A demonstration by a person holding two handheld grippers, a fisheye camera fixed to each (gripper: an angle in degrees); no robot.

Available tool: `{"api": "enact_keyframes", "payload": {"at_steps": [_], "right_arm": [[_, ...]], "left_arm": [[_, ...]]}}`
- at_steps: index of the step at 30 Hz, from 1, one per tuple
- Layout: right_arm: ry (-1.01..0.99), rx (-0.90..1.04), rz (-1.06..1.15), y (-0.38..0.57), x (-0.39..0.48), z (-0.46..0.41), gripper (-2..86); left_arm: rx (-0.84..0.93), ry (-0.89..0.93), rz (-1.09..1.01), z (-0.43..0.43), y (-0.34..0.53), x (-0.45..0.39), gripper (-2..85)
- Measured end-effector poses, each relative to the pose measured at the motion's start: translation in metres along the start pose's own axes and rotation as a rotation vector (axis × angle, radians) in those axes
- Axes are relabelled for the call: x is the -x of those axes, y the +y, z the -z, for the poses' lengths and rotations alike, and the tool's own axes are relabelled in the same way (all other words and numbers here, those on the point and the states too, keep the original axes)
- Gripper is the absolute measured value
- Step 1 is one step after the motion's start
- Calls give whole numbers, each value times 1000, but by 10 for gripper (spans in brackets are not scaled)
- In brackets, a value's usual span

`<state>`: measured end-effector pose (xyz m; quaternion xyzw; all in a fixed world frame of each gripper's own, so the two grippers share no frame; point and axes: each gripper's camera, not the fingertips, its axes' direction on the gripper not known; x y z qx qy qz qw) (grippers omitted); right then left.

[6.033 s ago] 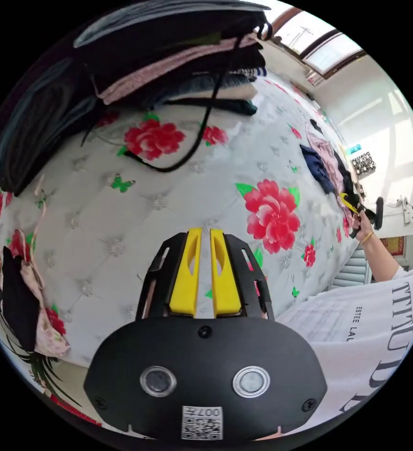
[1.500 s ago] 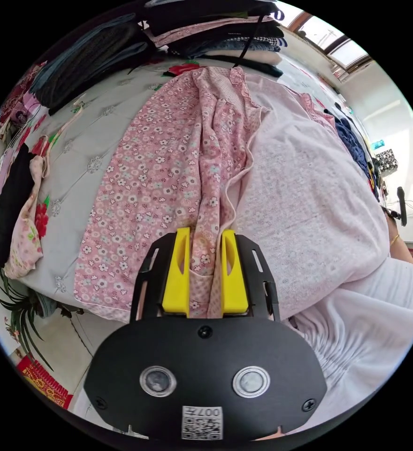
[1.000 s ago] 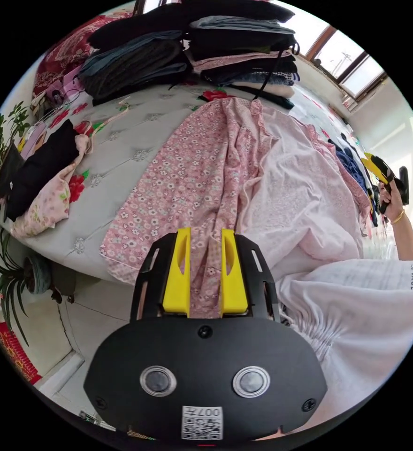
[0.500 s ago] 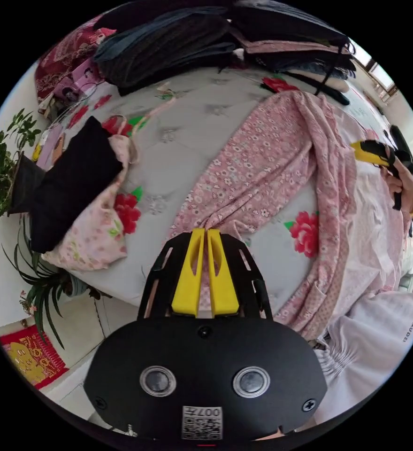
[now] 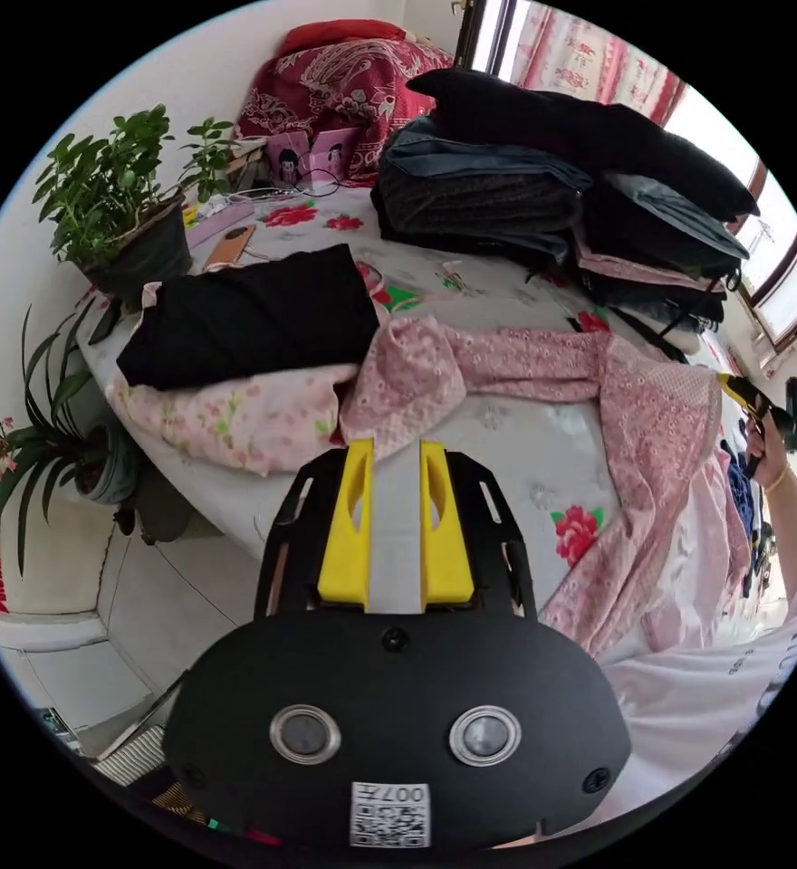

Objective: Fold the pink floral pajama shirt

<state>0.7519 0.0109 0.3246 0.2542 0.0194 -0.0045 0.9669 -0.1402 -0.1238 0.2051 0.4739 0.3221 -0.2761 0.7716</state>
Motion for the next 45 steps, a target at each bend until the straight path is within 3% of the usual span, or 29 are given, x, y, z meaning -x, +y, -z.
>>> {"api": "enact_keyframes", "payload": {"at_steps": [5, 10, 13, 16, 18, 21, 23, 26, 30, 33, 35, 39, 43, 45], "right_arm": [[101, 78, -39, 43, -19, -2, 17], [-16, 253, 225, 166, 33, 7, 31], [-53, 408, 365, 252, 60, 4, 37], [-48, 545, 461, 321, 73, -13, 45], [-22, 624, 517, 352, 77, -31, 48], [43, 696, 608, 388, 84, -60, 38], [95, 667, 691, 396, 92, -59, 21], [-16, 827, 776, 407, 105, -65, 7], [-79, 900, 856, 432, 114, -71, 17], [-150, 967, 774, 426, 109, -87, 28], [-204, 953, 740, 406, 108, -85, 35], [-296, 649, 489, 302, 87, -56, 52], [-176, 323, 239, 190, 38, -66, 65], [-122, 265, 170, 148, 23, -86, 68]], "left_arm": [[143, 246, -137, 3, 84, -33, 94], [301, 402, -333, -4, 123, -75, 146], [353, 301, -443, -15, 140, -108, 148], [332, 5, -599, -14, 153, -145, 81], [319, 17, -662, -11, 157, -156, 37], [365, 94, -536, -3, 146, -139, -1], [258, 183, -319, 41, 135, -94, -5], [111, 180, -86, 107, 139, -29, -5], [122, 110, -9, 127, 162, 12, 7], [176, 91, 59, 111, 187, 24, 48], [150, 44, 37, 108, 204, 16, 63], [139, 77, -108, 96, 216, -17, 81], [198, 87, -327, 53, 224, -82, 93], [234, 47, -405, 33, 223, -105, 92]]}}
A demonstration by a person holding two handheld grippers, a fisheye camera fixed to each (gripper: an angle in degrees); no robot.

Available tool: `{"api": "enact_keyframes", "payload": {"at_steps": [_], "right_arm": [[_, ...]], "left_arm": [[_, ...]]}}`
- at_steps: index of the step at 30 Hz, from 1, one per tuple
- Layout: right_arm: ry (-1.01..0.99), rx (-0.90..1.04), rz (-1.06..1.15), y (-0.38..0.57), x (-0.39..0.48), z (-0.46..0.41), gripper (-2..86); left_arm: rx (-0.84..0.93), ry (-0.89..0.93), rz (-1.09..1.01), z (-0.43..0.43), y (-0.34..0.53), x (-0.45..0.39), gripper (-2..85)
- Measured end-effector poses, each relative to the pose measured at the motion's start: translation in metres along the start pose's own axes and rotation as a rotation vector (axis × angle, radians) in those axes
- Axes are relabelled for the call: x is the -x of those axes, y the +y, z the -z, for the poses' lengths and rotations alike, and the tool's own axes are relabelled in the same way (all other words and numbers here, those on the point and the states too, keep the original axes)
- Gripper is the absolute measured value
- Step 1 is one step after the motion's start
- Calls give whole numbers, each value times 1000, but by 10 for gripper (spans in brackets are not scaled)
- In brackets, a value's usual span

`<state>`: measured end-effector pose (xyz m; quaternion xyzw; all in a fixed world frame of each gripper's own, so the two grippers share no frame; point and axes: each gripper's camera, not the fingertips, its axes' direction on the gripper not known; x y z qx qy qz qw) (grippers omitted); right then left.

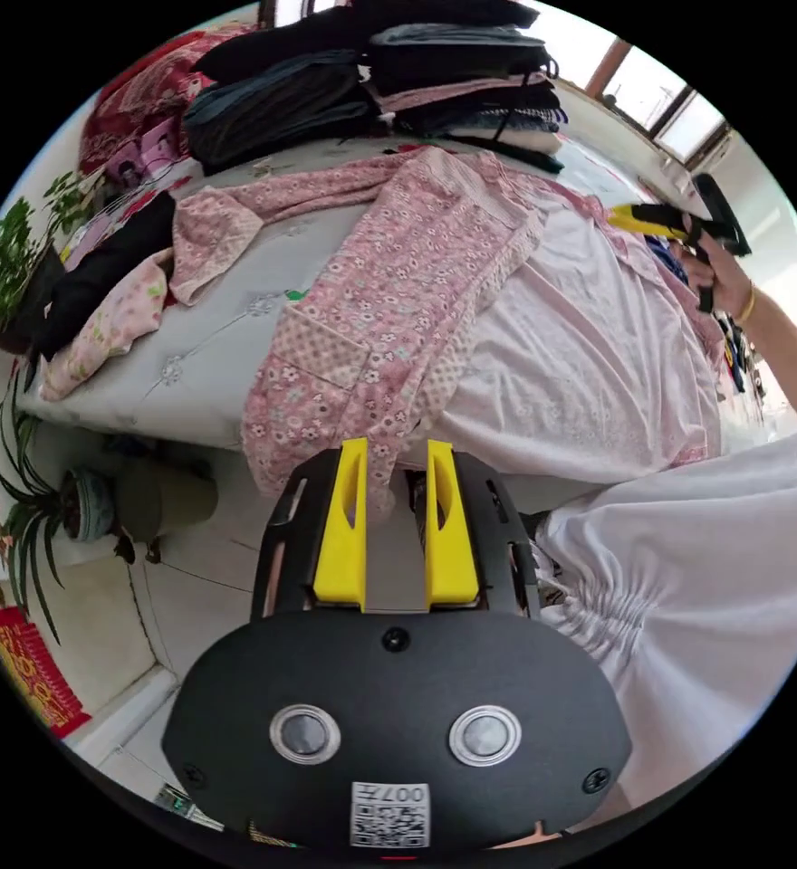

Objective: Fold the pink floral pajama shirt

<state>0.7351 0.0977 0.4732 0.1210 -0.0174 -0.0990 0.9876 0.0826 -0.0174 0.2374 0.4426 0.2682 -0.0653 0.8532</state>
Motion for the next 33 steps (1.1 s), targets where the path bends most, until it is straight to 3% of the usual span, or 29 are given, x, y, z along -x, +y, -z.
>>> {"api": "enact_keyframes", "payload": {"at_steps": [3, 9, 14, 23, 29, 33], "right_arm": [[105, -28, -113, -54, -35, -23, 68], [171, 127, -142, -102, -57, -90, 27], [150, 80, -70, -110, -42, -86, 2], [134, -96, 101, -164, -6, 21, -2], [305, -119, 68, -196, -21, 34, 1], [478, -75, -172, -183, -70, 10, 12]], "left_arm": [[74, -98, -80, -24, -17, -15, 75], [127, -63, -151, -23, -20, 0, 12], [146, 130, -168, 20, -25, 32, -4], [57, 495, -370, 151, -75, 42, -2], [75, 538, -518, 109, -121, -19, 65], [100, 654, -491, 79, -125, -22, 110]]}}
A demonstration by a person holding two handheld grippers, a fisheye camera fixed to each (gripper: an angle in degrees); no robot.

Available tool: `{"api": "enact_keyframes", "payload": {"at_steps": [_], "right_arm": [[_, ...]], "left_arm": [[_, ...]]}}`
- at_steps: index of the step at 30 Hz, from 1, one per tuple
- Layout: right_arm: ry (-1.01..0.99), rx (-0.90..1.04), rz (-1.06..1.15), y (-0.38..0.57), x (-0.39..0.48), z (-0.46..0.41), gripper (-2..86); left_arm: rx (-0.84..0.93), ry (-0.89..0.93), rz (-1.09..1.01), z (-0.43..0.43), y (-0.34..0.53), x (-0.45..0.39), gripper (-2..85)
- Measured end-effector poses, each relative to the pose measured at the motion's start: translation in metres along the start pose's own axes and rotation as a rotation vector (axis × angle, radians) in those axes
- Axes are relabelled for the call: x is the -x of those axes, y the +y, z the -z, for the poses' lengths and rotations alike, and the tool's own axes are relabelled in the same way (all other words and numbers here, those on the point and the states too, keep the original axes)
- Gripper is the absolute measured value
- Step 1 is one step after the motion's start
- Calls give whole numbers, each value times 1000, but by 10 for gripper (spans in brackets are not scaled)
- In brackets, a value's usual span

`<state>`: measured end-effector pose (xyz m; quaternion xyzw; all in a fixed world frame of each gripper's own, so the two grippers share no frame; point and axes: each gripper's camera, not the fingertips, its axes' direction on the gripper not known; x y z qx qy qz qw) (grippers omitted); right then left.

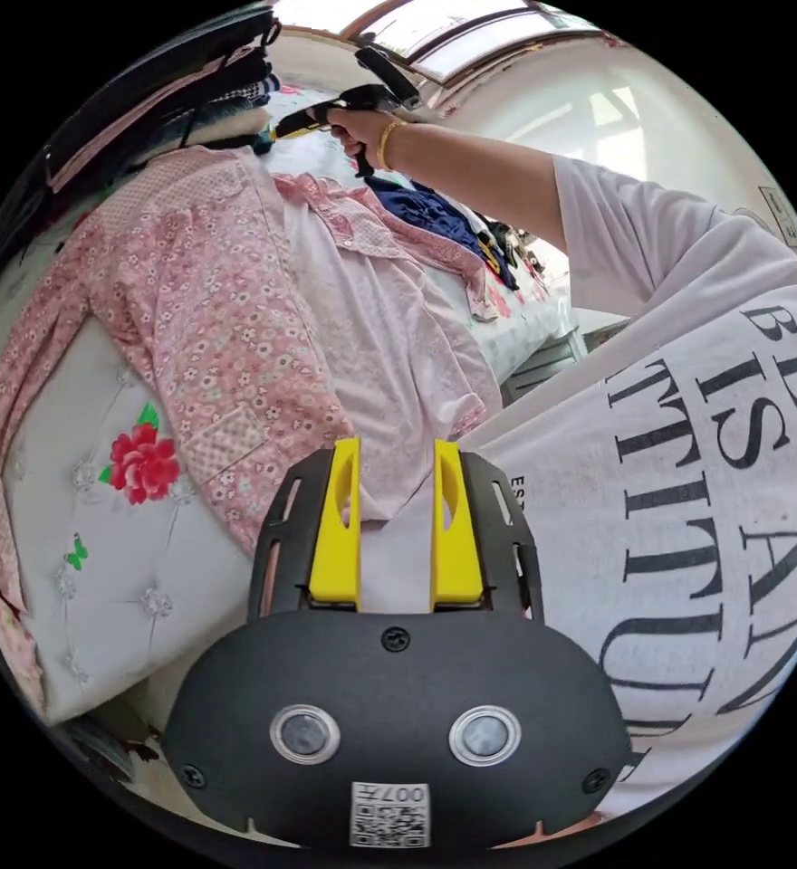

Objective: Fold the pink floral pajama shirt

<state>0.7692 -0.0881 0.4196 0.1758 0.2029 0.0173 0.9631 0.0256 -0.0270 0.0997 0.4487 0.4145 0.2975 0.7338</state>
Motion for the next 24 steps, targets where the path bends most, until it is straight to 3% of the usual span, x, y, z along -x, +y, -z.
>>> {"api": "enact_keyframes", "payload": {"at_steps": [4, 8, 15, 18, 22, 24], "right_arm": [[-181, -47, -33, 65, -9, 16, 25], [-376, -40, 67, 157, 24, 36, 33], [-603, 113, 478, 319, 171, 61, 48], [-616, 196, 718, 356, 236, 58, 58], [-347, 319, 968, 387, 289, 17, 28], [-262, 318, 970, 387, 287, 13, 12]], "left_arm": [[-115, -139, 184, 28, 58, 36, 96], [-83, -241, 413, 28, 113, 83, 94], [-65, -120, 471, -21, 111, 107, 93], [-7, -131, 404, -51, 88, 96, 72], [-45, -197, 351, -46, 75, 67, 40], [-120, -214, 333, -27, 79, 48, 42]]}}
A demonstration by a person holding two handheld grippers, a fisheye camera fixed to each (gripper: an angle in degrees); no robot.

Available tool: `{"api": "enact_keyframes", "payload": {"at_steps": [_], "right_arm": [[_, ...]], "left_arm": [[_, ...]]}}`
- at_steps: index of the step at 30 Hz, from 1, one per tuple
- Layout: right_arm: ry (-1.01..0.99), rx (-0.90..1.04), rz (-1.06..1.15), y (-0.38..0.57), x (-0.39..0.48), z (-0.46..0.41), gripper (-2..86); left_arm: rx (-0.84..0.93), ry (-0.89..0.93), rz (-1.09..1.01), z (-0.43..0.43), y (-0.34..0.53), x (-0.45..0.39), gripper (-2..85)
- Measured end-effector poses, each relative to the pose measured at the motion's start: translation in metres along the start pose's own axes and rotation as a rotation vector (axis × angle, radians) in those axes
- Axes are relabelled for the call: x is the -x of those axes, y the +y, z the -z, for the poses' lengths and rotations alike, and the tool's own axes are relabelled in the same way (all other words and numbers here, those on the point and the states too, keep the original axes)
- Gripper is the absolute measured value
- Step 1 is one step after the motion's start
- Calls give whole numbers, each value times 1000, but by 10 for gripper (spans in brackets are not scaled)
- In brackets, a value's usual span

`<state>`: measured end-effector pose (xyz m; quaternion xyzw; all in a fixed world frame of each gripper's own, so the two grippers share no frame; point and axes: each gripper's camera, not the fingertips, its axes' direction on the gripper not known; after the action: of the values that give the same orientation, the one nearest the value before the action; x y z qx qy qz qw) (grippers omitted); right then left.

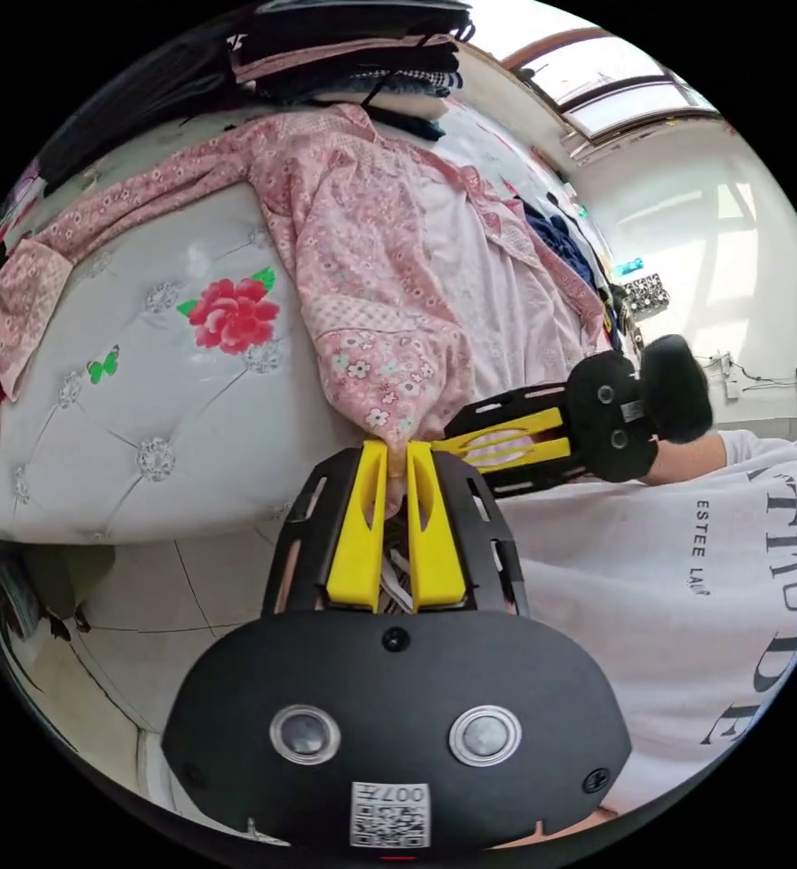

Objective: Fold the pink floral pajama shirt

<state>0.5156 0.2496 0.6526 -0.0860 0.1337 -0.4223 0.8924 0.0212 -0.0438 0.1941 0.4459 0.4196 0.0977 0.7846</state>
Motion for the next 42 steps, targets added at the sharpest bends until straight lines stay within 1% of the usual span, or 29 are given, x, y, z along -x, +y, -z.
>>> {"api": "enact_keyframes", "payload": {"at_steps": [2, 4, 5, 6, 7, 10, 13, 15, 18, 21, 22, 23, 24, 25, 26, 29, 30, 32, 33, 35, 36, 37, 38, 39, 40, 42], "right_arm": [[-9, -91, -41, 13, -9, 27, 4], [-76, -296, -149, 49, -32, 85, 0], [-91, -346, -184, 60, -39, 99, -1], [-118, -437, -252, 83, -53, 125, -1], [-143, -514, -320, 105, -65, 145, -2], [-157, -619, -486, 147, -85, 170, -2], [-152, -664, -593, 165, -86, 182, -2], [-144, -691, -633, 166, -82, 191, -2], [-102, -730, -662, 162, -74, 207, -2], [-119, -794, -722, 162, -76, 219, -2], [-116, -815, -744, 162, -75, 223, -2], [-110, -822, -750, 161, -74, 225, -2], [-94, -821, -754, 157, -71, 228, -2], [-69, -817, -757, 154, -68, 230, -2], [-56, -816, -757, 153, -66, 231, -2], [-5, -794, -758, 147, -55, 228, -2], [6, -779, -758, 144, -50, 223, -2], [11, -738, -748, 139, -42, 209, -2], [13, -703, -737, 134, -36, 196, -2], [13, -607, -728, 123, -30, 167, -2], [5, -521, -720, 114, -27, 142, -2], [-4, -432, -705, 106, -25, 116, -2], [-7, -383, -705, 102, -25, 102, -2], [-16, -289, -718, 96, -25, 79, -2], [-23, -229, -712, 91, -23, 63, -2], [-10, -210, -705, 87, -18, 55, -2]], "left_arm": [[-128, -6, -4, 38, 18, -13, 52], [-220, -9, -10, 60, 36, -18, 61], [-256, -18, -13, 67, 48, -20, 69], [-263, -24, -17, 68, 53, -20, 73], [-251, -43, -33, 63, 60, -21, 81], [-152, -53, -90, 28, 60, -25, 109], [-81, -17, -169, -14, 43, -41, 138], [-51, -29, -214, -34, 28, -56, 151], [-45, -158, -289, -64, 3, -78, 159], [72, -284, -343, -111, -17, -86, 151], [106, -332, -359, -125, -18, -88, 136], [92, -370, -382, -128, -13, -91, 114], [80, -375, -392, -126, -9, -91, 83], [38, -410, -374, -115, 2, -89, 22], [-22, -426, -367, -98, 18, -84, 10], [-112, -393, -305, -47, 70, -53, -4], [-125, -387, -279, -37, 82, -44, -5], [-189, -303, -179, 3, 131, -6, -7], [-196, -280, -146, 10, 142, 4, -7], [-195, -229, -22, 18, 180, 44, -5], [-188, -215, 5, 16, 188, 53, -4], [-158, -207, 75, 12, 199, 69, 1], [-154, -194, 92, 11, 207, 75, 14], [-160, -180, 83, 11, 209, 75, 25], [-162, -150, 43, 10, 209, 69, 45], [-138, -150, -45, 6, 205, 53, 73]]}}
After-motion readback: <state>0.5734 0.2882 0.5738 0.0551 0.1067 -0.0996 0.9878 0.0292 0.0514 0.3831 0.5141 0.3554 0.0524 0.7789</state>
